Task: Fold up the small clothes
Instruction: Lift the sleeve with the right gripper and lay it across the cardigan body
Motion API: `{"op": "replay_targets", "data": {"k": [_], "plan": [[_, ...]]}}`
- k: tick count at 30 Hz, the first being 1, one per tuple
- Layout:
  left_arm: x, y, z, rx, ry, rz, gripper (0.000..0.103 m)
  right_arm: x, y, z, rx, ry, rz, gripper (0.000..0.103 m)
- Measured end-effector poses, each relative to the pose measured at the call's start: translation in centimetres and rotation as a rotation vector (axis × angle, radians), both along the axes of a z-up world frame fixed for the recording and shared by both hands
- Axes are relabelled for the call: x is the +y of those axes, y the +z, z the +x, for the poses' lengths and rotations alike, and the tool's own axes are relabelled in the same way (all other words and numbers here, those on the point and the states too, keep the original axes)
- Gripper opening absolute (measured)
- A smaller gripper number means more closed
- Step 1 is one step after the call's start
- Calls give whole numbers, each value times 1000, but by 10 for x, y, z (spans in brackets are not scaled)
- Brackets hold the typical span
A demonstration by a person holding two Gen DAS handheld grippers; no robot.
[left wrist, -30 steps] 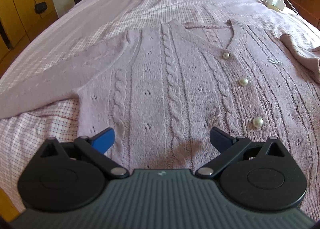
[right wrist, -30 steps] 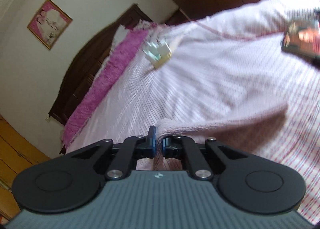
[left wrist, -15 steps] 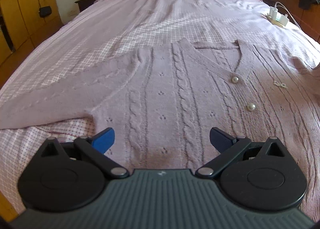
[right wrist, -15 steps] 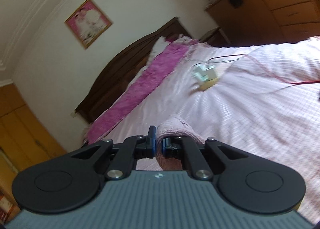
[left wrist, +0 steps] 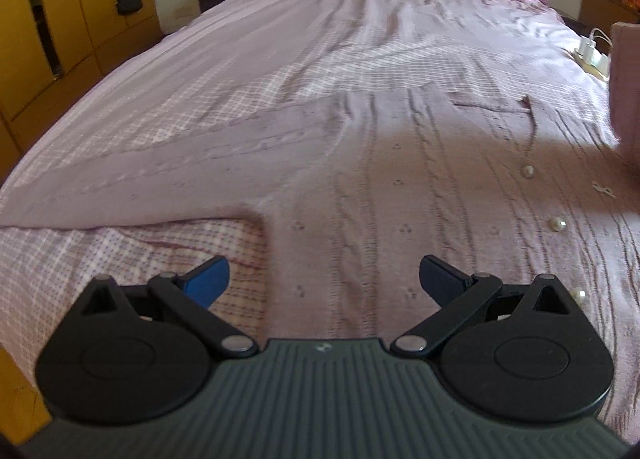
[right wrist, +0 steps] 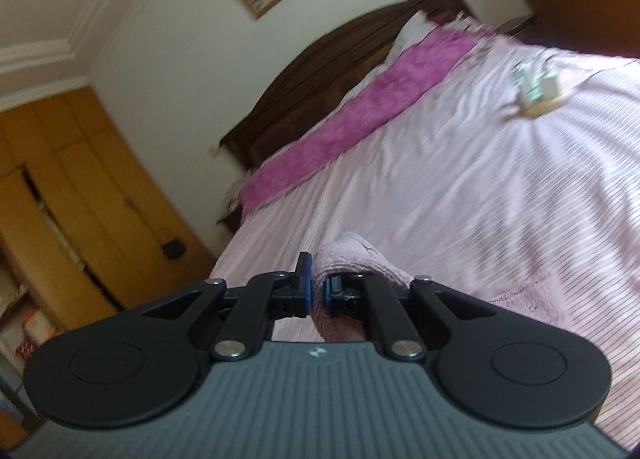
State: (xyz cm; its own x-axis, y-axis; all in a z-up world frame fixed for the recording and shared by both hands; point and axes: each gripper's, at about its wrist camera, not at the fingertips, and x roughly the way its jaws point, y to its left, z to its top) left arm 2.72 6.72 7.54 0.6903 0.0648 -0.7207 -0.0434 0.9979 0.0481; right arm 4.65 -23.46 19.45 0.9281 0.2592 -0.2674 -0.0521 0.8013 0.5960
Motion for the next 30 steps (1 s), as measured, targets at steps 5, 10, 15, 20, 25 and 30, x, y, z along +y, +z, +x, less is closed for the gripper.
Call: {"op": "replay_targets", "data": {"k": [5,10,15,20,25,30], "plan": [[12,-2,-4,-1,14,6,103,60,-43,14,102,84,-14,6],[17,-4,-7,-3,9,25,103,93,-97,27,220,126,-20,6],[16,-5,-9,-13,-15,36,103,101,-143,40,333,164,5,8],[11,-8,-9,-15,-42,38,103,103,-154,34,333,191,52,22],[6,-9,-5,-18,-63,28,103,104,-145,20,330,218,79,52],[0,-9,-2,-21,-82,27,103,99,-124,1,354,216,59,72]]}}
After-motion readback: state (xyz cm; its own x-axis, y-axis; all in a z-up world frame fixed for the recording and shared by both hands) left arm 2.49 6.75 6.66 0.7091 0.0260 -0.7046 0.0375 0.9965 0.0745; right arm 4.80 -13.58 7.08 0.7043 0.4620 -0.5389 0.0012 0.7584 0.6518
